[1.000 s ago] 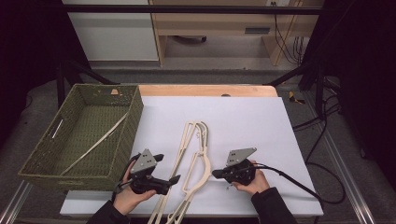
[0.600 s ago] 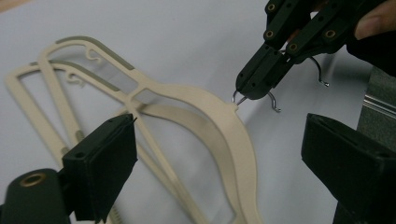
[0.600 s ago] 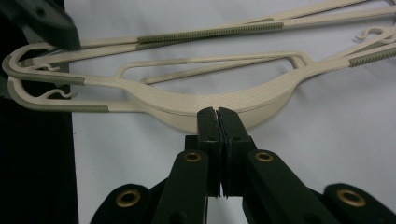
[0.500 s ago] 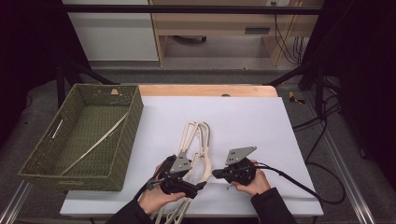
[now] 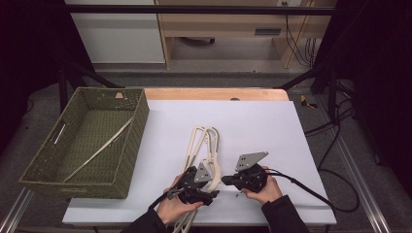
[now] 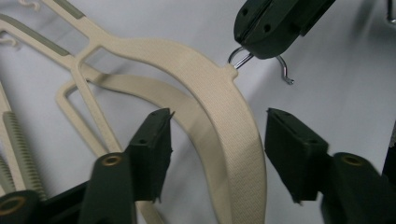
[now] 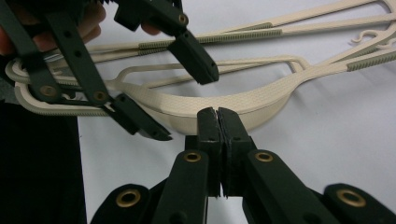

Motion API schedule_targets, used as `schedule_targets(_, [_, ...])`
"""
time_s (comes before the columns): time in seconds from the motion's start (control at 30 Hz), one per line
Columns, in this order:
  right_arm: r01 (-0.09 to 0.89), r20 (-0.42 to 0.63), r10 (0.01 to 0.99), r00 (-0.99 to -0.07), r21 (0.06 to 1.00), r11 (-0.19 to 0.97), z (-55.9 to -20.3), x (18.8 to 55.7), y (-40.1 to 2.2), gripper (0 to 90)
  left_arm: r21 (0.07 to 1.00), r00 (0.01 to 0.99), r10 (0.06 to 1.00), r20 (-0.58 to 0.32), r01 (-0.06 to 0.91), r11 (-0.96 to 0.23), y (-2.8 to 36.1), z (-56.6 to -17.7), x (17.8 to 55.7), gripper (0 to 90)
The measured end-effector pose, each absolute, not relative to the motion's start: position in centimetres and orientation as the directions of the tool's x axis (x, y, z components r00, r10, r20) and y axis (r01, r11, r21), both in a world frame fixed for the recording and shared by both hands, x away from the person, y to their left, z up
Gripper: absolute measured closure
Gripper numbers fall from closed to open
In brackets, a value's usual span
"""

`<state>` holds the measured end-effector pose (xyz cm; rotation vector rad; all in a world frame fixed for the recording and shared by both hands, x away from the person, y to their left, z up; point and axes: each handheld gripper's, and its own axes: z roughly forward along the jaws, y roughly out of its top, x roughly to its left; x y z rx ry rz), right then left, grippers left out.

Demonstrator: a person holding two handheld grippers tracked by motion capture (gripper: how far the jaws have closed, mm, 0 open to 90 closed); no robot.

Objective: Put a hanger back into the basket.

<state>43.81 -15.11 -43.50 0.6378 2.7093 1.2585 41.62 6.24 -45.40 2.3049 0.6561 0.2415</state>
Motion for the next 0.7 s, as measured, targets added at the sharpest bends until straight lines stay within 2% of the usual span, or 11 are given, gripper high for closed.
schedule_targets(0.4, [0.324, 0.081, 0.406, -0.91, 0.75, 0.577, -43.2, 43.5, -14.9, 89.2, 0.65, 0.857, 0.515, -0.014, 0.399, -0.647, 5.5, -45.9, 41.1, 69.3])
schedule_targets(0.6, [0.32, 0.079, 0.409, -0.909, 0.764, 0.561, -42.8, 43.4, -14.9, 87.5, 0.643, 0.845, 0.534, 0.003, 0.407, -0.648, 5.5, -45.5, 40.8, 71.4])
schedule_targets(0.67, [0.318, 0.085, 0.407, -0.909, 0.773, 0.548, -42.6, 43.3, -15.0, 84.0, 0.641, 0.842, 0.539, 0.009, 0.409, -0.65, 5.5, -45.4, 40.7, 71.8])
schedule_targets(0.7, [0.302, 0.078, 0.412, -0.908, 0.804, 0.512, -41.9, 43.1, -15.5, 77.7, 0.643, 0.84, 0.542, 0.016, 0.406, -0.649, 5.6, -45.2, 40.6, 72.0])
